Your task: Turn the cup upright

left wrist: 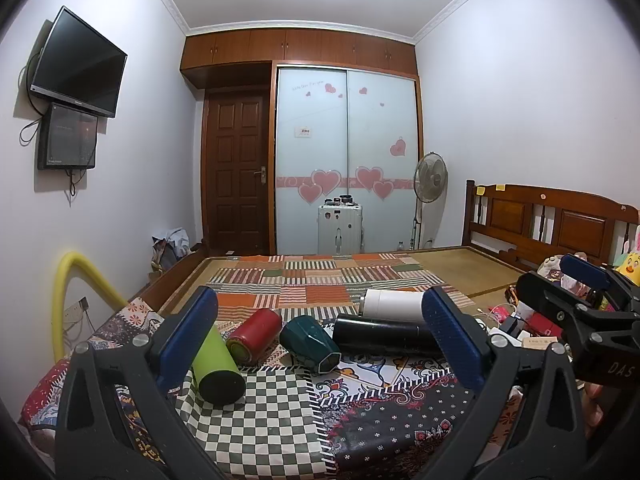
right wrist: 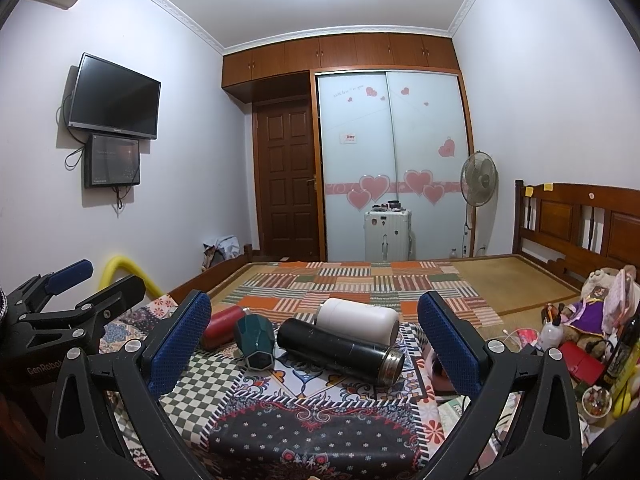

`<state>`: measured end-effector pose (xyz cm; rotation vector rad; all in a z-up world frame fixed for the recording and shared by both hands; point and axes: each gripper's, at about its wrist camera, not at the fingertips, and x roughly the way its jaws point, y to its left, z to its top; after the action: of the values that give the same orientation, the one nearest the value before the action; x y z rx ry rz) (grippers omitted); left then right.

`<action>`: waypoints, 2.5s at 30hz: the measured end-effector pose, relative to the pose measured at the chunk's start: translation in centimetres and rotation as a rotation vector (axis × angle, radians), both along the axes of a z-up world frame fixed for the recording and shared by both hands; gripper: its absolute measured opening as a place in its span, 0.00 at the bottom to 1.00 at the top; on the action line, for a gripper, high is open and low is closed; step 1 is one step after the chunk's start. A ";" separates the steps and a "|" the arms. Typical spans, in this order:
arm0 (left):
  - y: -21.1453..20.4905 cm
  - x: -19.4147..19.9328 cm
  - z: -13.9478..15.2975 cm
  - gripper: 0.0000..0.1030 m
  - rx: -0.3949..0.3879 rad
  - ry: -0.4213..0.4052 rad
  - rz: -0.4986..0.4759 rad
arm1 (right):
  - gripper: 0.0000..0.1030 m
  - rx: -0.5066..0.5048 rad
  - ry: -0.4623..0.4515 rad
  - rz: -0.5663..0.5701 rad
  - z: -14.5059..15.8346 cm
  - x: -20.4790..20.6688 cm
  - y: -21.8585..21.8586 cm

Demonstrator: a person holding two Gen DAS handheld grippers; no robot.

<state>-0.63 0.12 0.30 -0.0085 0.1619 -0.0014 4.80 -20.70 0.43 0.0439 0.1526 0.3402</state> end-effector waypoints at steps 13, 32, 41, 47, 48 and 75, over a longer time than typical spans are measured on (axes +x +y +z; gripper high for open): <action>2.3 4.8 -1.1 1.00 0.013 0.124 -0.032 | 1.00 -0.008 0.038 -0.010 -1.4 1.6 0.2; 10.2 27.1 -9.0 0.68 0.131 0.724 -0.061 | 1.00 -0.014 0.154 -0.035 -5.1 8.9 -0.5; 11.6 32.3 -11.8 0.67 0.092 0.891 -0.123 | 1.00 -0.045 0.204 -0.008 -7.1 11.6 0.9; 11.7 34.3 -12.9 0.65 0.080 0.984 -0.135 | 1.00 -0.063 0.224 0.019 -8.1 12.1 1.4; 11.5 34.4 -12.9 0.65 0.086 0.989 -0.136 | 1.00 -0.065 0.225 0.021 -8.2 12.2 1.5; 10.5 32.0 -9.0 0.61 0.118 0.929 -0.064 | 1.00 -0.042 0.216 0.017 -7.4 11.7 0.7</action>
<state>31.33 10.65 -8.67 0.1156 1.0910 -0.0519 16.50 -19.96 -6.97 0.0377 0.3746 0.3483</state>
